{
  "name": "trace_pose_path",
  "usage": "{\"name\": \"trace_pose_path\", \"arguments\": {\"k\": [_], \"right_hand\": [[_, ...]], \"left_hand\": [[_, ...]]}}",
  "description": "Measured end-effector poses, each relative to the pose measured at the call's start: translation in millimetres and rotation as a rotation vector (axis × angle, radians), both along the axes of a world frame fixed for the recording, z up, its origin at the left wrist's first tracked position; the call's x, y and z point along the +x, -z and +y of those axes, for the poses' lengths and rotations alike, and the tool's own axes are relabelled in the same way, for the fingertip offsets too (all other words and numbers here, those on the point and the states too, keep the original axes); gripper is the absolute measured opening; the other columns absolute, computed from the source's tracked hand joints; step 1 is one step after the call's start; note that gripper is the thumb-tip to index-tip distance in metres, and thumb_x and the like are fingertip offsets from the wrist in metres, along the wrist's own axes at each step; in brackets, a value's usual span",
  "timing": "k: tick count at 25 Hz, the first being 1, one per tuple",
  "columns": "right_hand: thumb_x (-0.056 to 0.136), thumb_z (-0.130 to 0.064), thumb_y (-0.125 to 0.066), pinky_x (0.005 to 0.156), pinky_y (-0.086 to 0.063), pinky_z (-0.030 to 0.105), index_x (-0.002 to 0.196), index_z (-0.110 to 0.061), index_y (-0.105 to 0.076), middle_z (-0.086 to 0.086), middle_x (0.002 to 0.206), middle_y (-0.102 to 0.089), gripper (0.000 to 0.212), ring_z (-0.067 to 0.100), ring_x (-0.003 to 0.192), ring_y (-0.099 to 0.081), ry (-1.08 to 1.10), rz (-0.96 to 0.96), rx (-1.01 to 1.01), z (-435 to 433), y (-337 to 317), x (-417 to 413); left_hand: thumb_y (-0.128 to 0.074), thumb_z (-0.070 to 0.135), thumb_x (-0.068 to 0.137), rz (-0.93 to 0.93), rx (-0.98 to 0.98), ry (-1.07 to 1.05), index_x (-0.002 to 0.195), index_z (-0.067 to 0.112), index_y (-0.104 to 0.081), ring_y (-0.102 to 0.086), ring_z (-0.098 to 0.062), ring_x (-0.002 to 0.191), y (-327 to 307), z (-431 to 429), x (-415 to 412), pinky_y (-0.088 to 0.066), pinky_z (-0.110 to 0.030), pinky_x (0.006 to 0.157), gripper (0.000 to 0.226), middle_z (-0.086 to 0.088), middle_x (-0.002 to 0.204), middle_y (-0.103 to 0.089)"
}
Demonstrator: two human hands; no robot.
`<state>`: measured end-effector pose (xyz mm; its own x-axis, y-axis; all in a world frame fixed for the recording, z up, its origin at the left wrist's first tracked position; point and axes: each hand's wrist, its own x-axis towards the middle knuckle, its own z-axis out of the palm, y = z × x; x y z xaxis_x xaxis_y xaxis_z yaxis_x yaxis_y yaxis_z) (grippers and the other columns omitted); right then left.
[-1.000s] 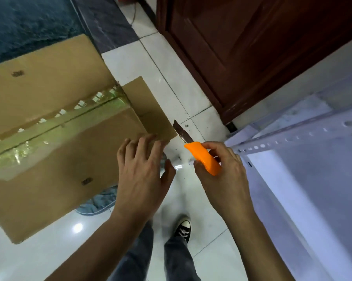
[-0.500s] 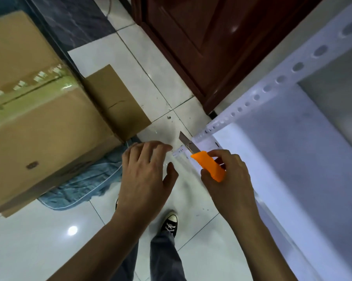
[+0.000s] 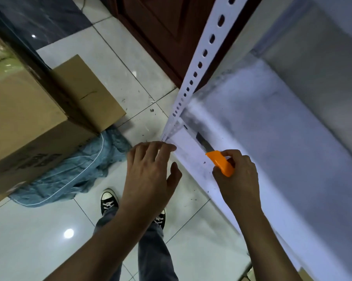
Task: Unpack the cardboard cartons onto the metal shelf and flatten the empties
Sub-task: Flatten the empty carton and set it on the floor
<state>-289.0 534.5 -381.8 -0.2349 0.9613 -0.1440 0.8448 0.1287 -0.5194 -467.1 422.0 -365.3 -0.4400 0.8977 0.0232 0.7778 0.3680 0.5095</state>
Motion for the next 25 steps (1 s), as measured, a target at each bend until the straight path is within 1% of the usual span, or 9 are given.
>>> {"name": "trace_pose_path", "arguments": {"k": [5, 9, 15, 21, 25], "right_hand": [[0.077, -0.016, -0.079, 0.076, -0.05, 0.046, 0.112, -0.02, -0.066, 0.007, 0.098, -0.064, 0.038, 0.033, 0.088, -0.059, 0.033, -0.092, 0.071, 19, 20, 20], [0.077, -0.015, -0.08, 0.077, -0.05, 0.044, 0.114, -0.018, -0.065, 0.012, 0.1, -0.065, 0.04, 0.035, 0.089, -0.06, 0.053, -0.113, 0.082, 30, 35, 23], [0.079, -0.018, -0.081, 0.079, -0.053, 0.047, 0.118, -0.018, -0.065, 0.013, 0.104, -0.067, 0.042, 0.034, 0.091, -0.061, 0.048, -0.11, 0.109, 36, 41, 24], [0.081, -0.014, -0.077, 0.081, -0.048, 0.041, 0.119, -0.018, -0.067, 0.012, 0.104, -0.067, 0.04, 0.034, 0.092, -0.062, 0.048, -0.063, 0.139, 33, 31, 23], [0.083, -0.012, -0.071, 0.083, -0.047, 0.042, 0.12, -0.02, -0.065, 0.008, 0.103, -0.065, 0.038, 0.031, 0.093, -0.06, -0.003, -0.029, 0.141, 25, 18, 9]], "left_hand": [[-0.06, 0.026, 0.088, 0.016, 0.006, 0.015, 0.121, 0.019, -0.061, -0.052, -0.027, 0.109, 1, 2, 12, -0.034, -0.037, 0.095, 0.033, 0.0, 0.114, -0.062], [-0.059, 0.027, 0.089, 0.017, 0.003, 0.026, 0.121, 0.018, -0.062, -0.052, -0.026, 0.109, 4, 3, 17, -0.036, -0.038, 0.095, 0.033, 0.0, 0.113, -0.062], [-0.059, 0.026, 0.089, 0.016, 0.005, 0.024, 0.121, 0.018, -0.062, -0.052, -0.026, 0.108, 7, 4, 22, -0.037, -0.039, 0.095, 0.033, -0.001, 0.113, -0.063], [-0.057, 0.028, 0.088, 0.021, 0.002, 0.015, 0.12, 0.019, -0.062, -0.052, -0.026, 0.106, 3, 7, 20, -0.036, -0.039, 0.095, 0.034, 0.001, 0.111, -0.063], [-0.056, 0.028, 0.088, 0.015, -0.002, -0.012, 0.119, 0.02, -0.062, -0.052, -0.026, 0.106, 0, 6, 14, -0.036, -0.038, 0.095, 0.033, 0.001, 0.11, -0.063]]}}
